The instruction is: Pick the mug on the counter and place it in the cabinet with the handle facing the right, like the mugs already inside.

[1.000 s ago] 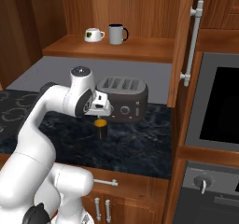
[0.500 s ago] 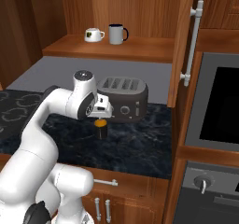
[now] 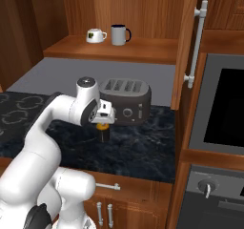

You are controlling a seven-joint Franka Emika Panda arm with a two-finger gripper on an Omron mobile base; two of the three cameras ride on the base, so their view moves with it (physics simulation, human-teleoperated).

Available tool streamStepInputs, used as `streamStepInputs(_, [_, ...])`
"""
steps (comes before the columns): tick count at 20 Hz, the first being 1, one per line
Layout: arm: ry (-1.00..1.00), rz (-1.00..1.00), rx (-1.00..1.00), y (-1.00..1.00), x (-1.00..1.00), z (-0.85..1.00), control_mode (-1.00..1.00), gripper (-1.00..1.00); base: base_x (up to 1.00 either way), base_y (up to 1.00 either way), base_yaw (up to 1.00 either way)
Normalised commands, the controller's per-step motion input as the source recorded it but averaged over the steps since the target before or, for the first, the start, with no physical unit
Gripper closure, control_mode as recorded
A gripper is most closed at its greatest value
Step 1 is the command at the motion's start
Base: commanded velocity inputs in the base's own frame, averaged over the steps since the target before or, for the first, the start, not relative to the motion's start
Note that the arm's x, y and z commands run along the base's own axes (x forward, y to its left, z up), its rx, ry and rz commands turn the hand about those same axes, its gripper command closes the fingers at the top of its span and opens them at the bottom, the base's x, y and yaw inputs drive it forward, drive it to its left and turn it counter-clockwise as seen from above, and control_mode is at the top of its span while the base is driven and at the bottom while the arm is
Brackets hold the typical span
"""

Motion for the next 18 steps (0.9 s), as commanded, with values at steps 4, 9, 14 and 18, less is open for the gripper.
streamStepInputs(4, [0.00,0.01,0.00,0.00,0.03,-0.16,-1.00,-1.00,0.00,0.00,0.00])
streamStepInputs(9, [0.00,0.01,0.00,0.00,0.08,-0.19,-1.00,-1.00,0.00,0.00,0.00])
streamStepInputs(14, [0.00,0.00,0.00,-0.02,0.02,-0.06,-1.00,-1.00,0.00,0.00,0.00])
streamStepInputs(18, [0.00,0.00,0.00,0.00,0.00,-0.10,-1.00,-1.00,0.00,0.00,0.00])
